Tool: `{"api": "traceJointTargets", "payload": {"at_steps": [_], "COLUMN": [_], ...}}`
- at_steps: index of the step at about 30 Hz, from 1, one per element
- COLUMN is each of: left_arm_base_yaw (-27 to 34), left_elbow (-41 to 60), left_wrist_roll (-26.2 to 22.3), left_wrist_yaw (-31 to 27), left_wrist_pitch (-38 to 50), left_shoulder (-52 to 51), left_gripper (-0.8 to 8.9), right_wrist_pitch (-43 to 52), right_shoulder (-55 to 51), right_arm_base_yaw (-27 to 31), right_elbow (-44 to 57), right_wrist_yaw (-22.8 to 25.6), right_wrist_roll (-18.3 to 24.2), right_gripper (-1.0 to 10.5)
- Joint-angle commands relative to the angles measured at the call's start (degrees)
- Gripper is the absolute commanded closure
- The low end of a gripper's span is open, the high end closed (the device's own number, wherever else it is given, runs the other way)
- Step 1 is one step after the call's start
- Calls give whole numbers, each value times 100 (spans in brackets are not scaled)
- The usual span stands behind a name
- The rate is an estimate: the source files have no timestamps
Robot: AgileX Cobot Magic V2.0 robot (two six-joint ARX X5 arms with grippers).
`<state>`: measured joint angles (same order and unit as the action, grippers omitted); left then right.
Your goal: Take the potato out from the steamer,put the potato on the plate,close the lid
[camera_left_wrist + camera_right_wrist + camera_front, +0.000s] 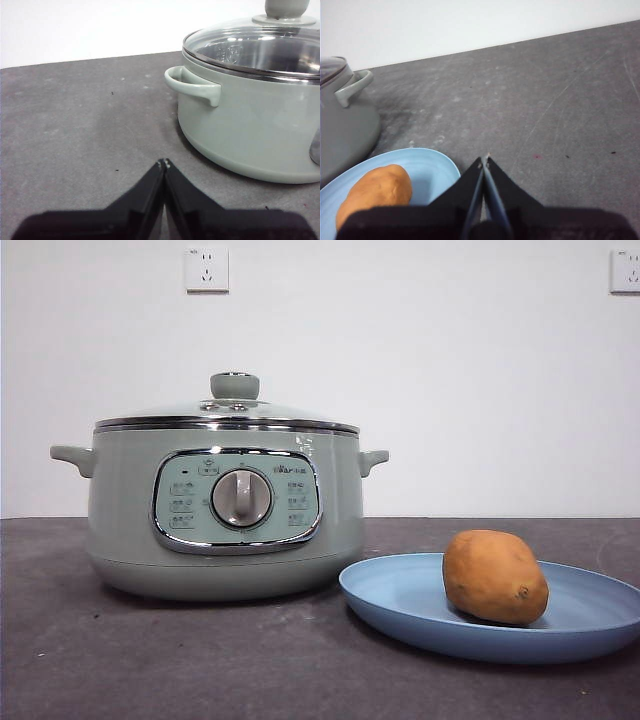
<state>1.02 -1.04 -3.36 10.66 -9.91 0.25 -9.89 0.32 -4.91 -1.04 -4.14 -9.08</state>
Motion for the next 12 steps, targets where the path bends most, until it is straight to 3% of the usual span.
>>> {"api": "traceJointTargets", "payload": {"at_steps": [1,4,12], "left_arm_base_yaw": [22,22,22], "left_elbow": [90,90,90], "left_wrist_roll": [39,39,39], "left_wrist_yaw": [-9,-11,-9], "left_wrist_pitch": [2,2,2], "left_shoulder": [-17,-15,-17], "left_gripper": [816,816,816], "right_wrist_pitch": [-48,-42,-42], "right_shoulder": [-26,-26,-22], "right_arm_base_yaw": [2,2,2], "right_elbow": [63,63,59], "right_wrist_yaw": [4,9,24], "right_wrist_roll": [-59,-271,-264], "right_gripper": [946,946,946]}}
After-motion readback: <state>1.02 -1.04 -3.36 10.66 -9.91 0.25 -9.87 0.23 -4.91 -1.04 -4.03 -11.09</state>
